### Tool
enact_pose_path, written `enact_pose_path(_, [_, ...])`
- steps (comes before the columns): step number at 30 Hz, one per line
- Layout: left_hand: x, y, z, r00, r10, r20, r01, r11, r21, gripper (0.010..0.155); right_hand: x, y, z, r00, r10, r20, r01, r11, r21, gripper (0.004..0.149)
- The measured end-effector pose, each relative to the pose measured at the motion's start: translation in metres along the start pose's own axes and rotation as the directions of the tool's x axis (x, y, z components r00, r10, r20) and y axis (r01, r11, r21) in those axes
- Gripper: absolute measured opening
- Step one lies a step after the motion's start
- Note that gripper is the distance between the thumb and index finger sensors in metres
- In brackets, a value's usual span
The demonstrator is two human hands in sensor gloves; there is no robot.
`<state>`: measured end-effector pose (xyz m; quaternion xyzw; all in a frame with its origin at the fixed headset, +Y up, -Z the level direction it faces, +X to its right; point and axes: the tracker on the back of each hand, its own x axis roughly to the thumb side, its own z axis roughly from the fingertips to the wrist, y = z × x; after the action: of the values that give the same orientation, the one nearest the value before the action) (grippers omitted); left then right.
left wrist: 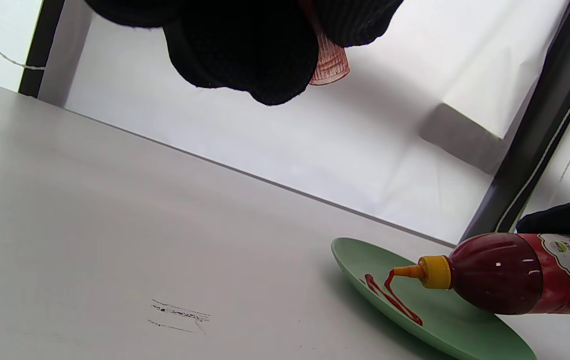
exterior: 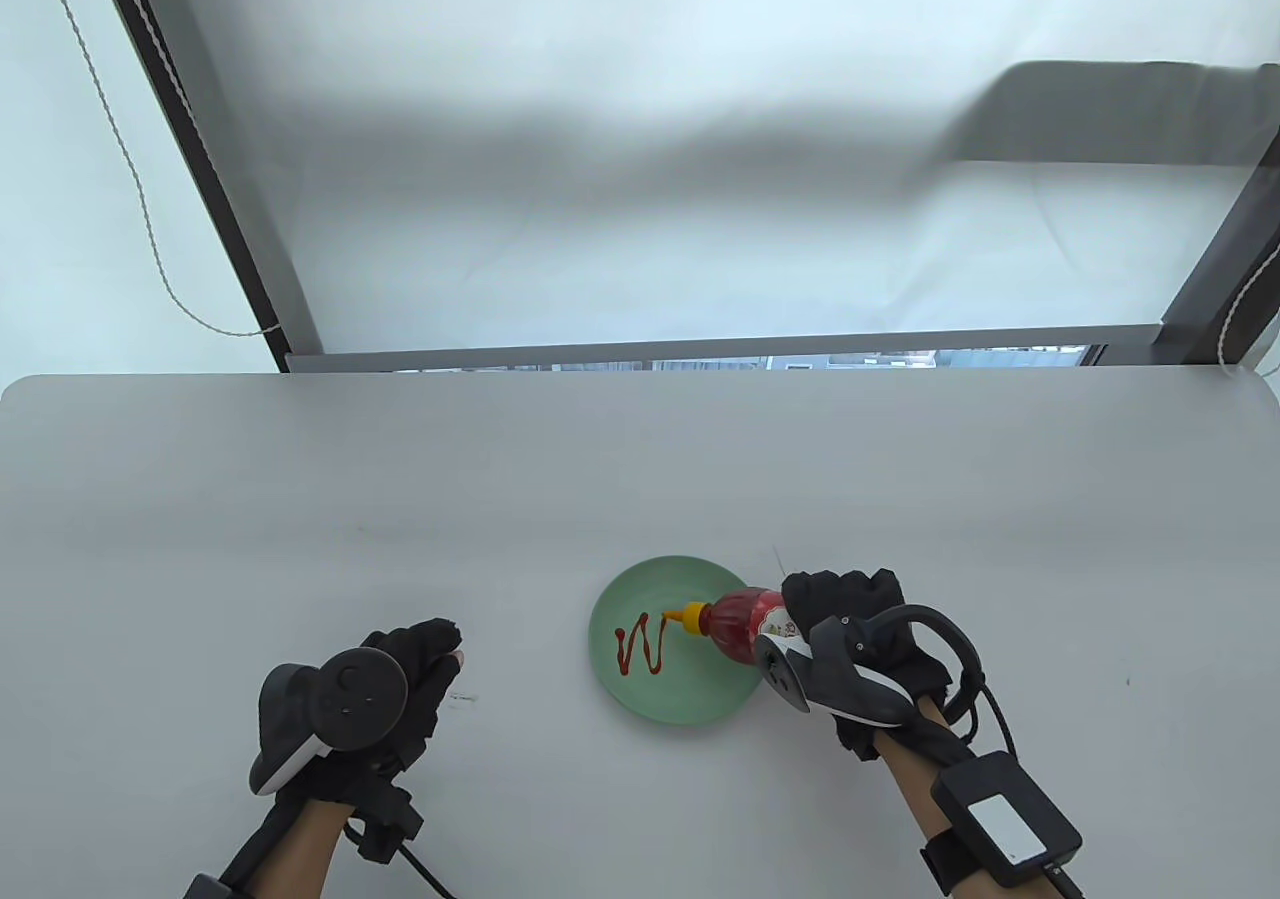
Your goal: Squeeze ketchup bottle to draw patterns on plate
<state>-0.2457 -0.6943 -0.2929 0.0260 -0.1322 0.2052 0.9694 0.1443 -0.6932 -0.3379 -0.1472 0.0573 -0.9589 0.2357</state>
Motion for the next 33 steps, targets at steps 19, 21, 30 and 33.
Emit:
enact_pose_path(19, [0.001, -0.001, -0.001, 1.000, -0.016, -0.002, 0.016, 1.000, -0.002, 0.044, -0.008, -0.003, 0.041, 1.000, 0.003, 0.012, -0.003, 1.000, -0.006, 0.092])
enact_pose_path(21, [0.001, -0.001, 0.000, 1.000, -0.019, -0.002, 0.019, 1.000, -0.002, 0.044, -0.009, -0.003, 0.044, 1.000, 0.009, 0.013, -0.008, 1.000, -0.007, 0.092])
enact_pose_path(30, [0.002, -0.002, 0.000, 1.000, -0.026, -0.001, 0.026, 1.000, 0.000, 0.043, -0.013, 0.004, 0.037, 1.000, -0.005, -0.027, 0.004, 1.000, -0.026, 0.092])
enact_pose_path(33, [0.000, -0.001, 0.000, 1.000, -0.021, -0.008, 0.021, 1.000, 0.004, 0.043, -0.012, 0.008, 0.030, 0.999, 0.000, -0.039, -0.001, 1.000, -0.017, 0.092])
